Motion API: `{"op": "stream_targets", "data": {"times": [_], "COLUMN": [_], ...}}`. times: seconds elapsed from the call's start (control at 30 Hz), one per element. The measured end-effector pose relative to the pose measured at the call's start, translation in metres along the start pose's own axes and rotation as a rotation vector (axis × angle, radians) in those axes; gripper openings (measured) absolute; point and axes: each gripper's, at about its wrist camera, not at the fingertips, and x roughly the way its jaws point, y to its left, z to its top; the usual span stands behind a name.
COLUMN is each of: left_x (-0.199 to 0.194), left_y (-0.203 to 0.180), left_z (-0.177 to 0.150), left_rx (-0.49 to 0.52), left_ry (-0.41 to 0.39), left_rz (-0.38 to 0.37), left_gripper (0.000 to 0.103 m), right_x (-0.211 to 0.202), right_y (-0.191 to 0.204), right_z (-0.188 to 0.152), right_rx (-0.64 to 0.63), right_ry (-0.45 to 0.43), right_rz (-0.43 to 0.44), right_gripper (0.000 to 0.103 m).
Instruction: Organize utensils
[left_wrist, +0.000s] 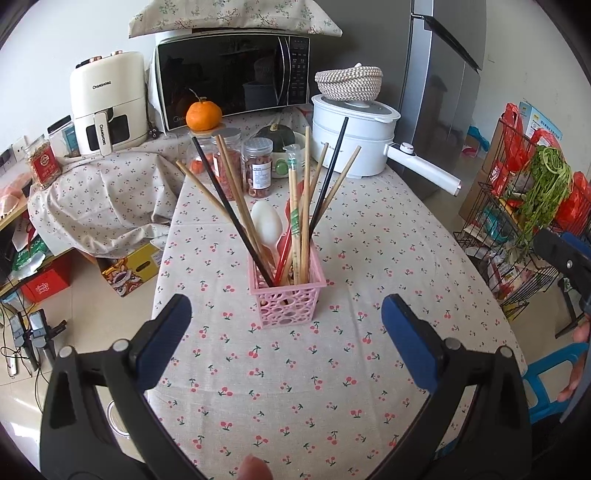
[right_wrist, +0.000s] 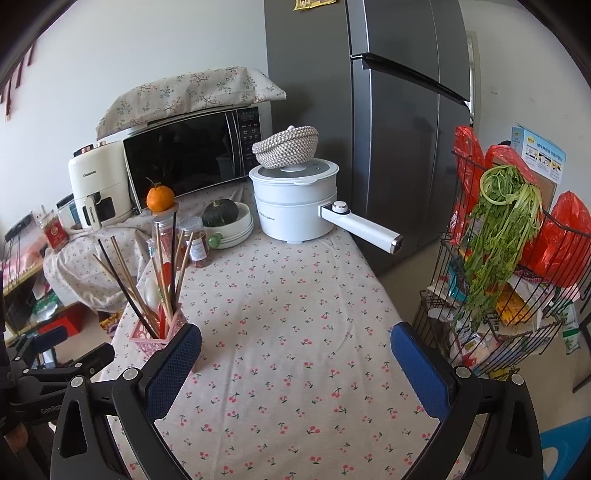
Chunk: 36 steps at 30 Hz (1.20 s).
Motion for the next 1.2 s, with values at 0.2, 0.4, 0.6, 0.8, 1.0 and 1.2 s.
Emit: {"op": "stream_targets", "data": {"times": [0.2, 0.4, 0.6, 0.8, 1.0, 1.2], "left_x": [0.000, -0.003, -0.004, -0.012, -0.015, -0.016], "left_y": [-0.004, -0.004, -0.003, -0.003, -0.006, -0.007], "left_z": [-0.002, -0.001, -0.001, 0.001, 0.002, 0.003], "left_rx": [0.004, 0.003, 0.003, -0.001, 0.001, 0.000], "left_ry": [0.003, -0.006, -0.010, -0.034, -0.054, -0.059], "left_rz": [0.006, 0.009, 0.011, 0.015, 0.016, 0.012], "left_gripper": [0.102, 0.102, 0.102, 0.102, 0.102, 0.102], "right_x": [-0.004, -0.001, 0.000, 0.003, 0.004, 0.006], "right_y": [0.000, -0.001, 0.001, 0.004, 0.007, 0.008], "right_z": [0.001, 0.000, 0.001, 0.001, 0.002, 0.003], "right_rx": [-0.004, 0.004, 0.006, 0.002, 0.001, -0.003], "right_ry": [-0.022, -0.013, -0.016, -0.018, -0.026, -0.023], "right_rz": [-0.017, -0.017, -0.017, -0.013, -0.008, -0.006], "right_gripper": [0.103, 0.103, 0.103, 0.103, 0.103, 0.103]}}
